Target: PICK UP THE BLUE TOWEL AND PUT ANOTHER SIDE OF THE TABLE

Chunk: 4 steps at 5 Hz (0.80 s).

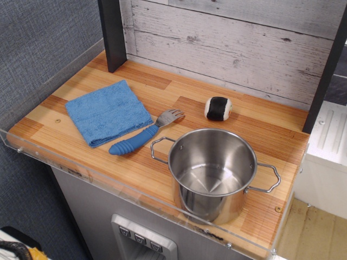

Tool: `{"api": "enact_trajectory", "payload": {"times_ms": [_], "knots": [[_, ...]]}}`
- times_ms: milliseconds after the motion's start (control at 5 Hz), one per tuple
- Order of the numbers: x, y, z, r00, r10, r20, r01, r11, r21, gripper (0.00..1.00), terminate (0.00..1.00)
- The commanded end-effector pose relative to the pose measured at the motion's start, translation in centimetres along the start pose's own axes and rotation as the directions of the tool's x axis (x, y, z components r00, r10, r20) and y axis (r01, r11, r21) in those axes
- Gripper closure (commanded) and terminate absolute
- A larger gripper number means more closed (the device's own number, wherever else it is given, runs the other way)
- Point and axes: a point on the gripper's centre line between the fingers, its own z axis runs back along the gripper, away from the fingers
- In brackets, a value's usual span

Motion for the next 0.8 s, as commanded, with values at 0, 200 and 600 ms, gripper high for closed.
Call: {"api": "enact_trajectory", "payload": {"times_ms": [0, 200, 600], "knots": [[-1.9, 6.5, -0.9, 0.994, 0.109, 0.010, -0.109, 0.994, 0.028, 0.00, 0.00], [-3.7, 9.7, -2.9, 0.980, 0.189, 0.066, -0.190, 0.982, 0.012, 0.00, 0.00], [-4.1, 12.3, -8.3, 0.975, 0.218, 0.046, -0.218, 0.976, 0.000, 0.00, 0.00]]}}
